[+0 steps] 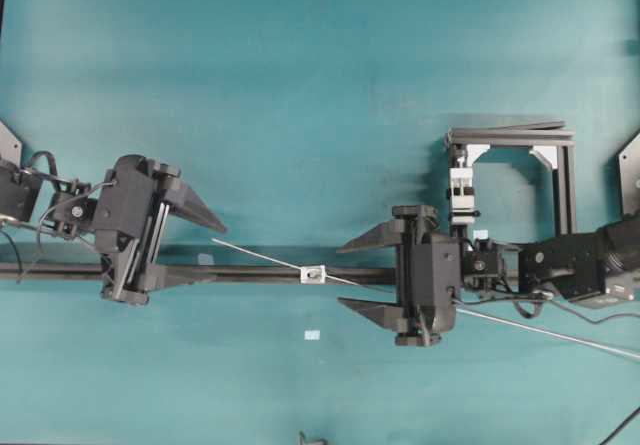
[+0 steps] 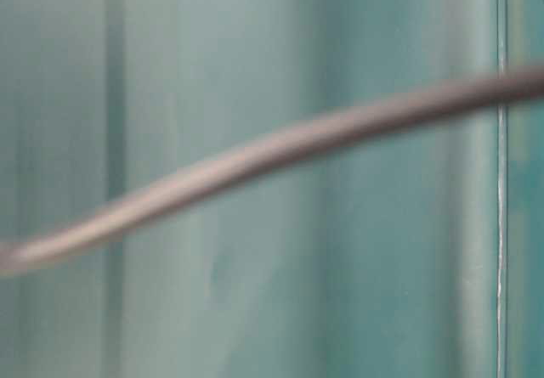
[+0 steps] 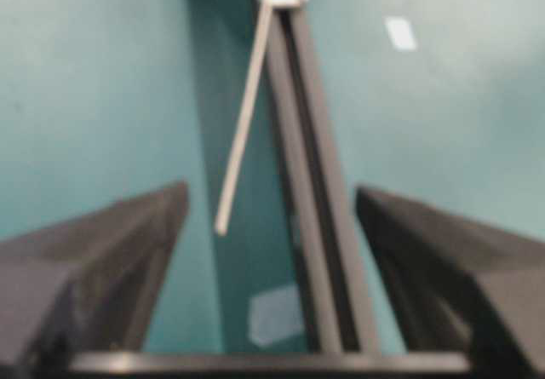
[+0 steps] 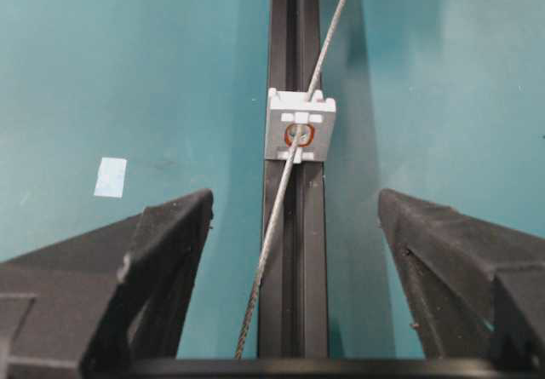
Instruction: Insert the wire through the hole in the metal fitting marked with a red label.
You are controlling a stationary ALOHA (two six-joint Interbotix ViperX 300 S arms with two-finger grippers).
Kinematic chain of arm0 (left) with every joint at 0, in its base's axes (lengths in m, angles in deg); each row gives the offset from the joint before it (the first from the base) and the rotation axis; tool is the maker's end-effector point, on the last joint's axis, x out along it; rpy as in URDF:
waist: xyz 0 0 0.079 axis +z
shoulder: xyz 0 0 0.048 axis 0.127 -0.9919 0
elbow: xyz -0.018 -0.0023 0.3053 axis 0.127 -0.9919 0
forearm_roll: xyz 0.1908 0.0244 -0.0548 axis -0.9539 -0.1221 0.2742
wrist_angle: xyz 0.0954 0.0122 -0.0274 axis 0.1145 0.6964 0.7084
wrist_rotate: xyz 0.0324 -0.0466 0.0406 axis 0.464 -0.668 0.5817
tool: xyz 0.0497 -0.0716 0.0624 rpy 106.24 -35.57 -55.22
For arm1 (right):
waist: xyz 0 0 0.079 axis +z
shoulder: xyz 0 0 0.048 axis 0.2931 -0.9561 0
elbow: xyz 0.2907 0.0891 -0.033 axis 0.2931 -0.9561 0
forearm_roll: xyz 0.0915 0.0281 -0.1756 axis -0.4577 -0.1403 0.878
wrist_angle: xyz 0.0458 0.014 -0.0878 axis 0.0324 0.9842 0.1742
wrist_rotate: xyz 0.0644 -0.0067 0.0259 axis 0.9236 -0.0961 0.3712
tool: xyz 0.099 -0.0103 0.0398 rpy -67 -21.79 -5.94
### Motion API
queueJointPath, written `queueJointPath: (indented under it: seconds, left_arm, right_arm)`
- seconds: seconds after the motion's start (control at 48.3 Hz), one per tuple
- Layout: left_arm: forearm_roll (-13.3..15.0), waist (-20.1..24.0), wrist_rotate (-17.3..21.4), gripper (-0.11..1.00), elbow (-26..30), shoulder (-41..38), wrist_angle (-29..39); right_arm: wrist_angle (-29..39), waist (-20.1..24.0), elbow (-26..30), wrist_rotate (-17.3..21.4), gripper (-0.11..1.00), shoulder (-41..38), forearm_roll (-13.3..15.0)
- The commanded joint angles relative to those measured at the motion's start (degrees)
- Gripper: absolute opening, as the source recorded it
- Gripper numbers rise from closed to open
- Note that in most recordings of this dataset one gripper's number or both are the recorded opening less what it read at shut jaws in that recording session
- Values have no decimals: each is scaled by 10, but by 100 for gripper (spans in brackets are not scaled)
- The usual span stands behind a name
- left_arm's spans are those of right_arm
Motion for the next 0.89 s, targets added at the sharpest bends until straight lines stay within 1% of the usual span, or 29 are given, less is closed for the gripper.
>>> queueJointPath:
  seconds: [0.0, 0.062, 0.104, 0.269, 0.622, 0.87]
  left_arm:
    - [-1, -2, 0, 56, 3, 8, -3]
    - [-2, -1, 0, 73, 3, 8, -3]
    - [-1, -1, 0, 75, 3, 7, -3]
    - [-2, 4, 2, 75, 4, 9, -3]
    - [-1, 28, 12, 75, 3, 24, -5]
    - [-1, 38, 18, 75, 3, 23, -5]
  right_arm:
    - [-4, 2, 4, 1, 89, 20, 1]
    - [-4, 2, 4, 1, 88, 20, 1]
    - [-4, 1, 4, 1, 89, 20, 1]
    - [-4, 1, 4, 1, 89, 20, 1]
    - [-5, -4, -1, -5, 88, 28, 1]
    - [-16, -18, -46, -5, 88, 80, 1]
